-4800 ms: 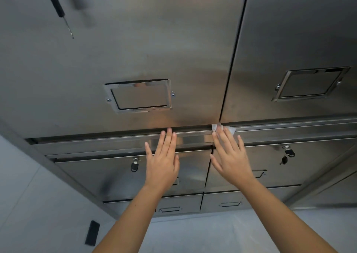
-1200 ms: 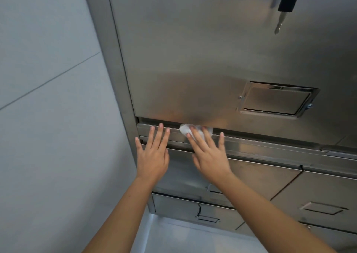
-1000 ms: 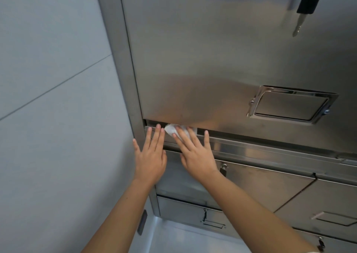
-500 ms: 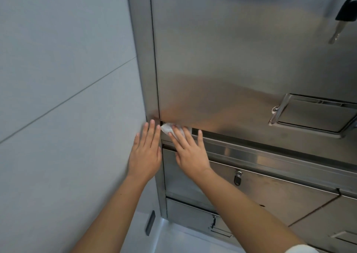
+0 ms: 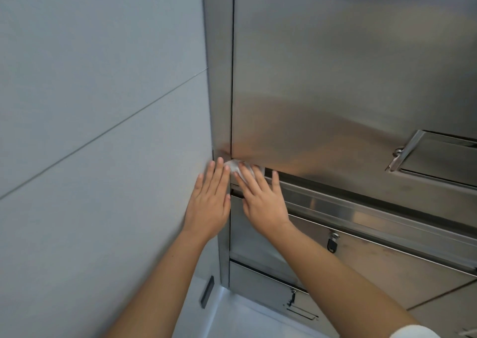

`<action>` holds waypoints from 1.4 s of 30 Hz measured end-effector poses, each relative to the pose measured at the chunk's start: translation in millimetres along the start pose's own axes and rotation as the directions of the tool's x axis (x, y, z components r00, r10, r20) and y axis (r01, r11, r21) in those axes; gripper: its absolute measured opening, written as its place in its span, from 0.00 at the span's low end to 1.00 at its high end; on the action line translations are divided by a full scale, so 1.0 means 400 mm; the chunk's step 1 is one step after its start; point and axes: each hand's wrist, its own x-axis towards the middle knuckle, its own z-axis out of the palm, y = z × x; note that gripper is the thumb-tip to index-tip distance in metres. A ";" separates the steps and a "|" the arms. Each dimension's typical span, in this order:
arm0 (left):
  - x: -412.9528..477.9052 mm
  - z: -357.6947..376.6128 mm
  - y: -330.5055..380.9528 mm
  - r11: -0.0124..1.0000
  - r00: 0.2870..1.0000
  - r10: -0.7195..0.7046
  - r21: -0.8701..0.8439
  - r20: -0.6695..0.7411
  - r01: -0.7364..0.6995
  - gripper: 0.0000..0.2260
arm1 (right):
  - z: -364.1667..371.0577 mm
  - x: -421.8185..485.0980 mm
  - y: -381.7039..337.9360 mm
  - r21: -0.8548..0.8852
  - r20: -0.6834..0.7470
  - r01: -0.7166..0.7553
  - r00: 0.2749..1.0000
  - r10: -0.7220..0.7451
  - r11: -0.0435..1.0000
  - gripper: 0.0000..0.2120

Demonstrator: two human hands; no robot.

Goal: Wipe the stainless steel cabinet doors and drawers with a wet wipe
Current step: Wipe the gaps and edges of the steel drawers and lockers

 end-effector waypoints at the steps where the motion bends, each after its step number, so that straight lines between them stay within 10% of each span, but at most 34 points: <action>1: 0.000 0.000 0.000 1.000 1.000 0.007 0.011 -0.001 -0.007 0.25 | -0.002 0.013 -0.012 -0.001 0.014 0.010 1.000 -0.009 1.000 0.30; 42: 0.030 0.025 0.125 0.973 0.977 0.150 -0.152 -0.149 -0.172 0.24 | -0.027 -0.120 0.140 -0.042 0.158 0.002 0.987 0.004 0.999 0.35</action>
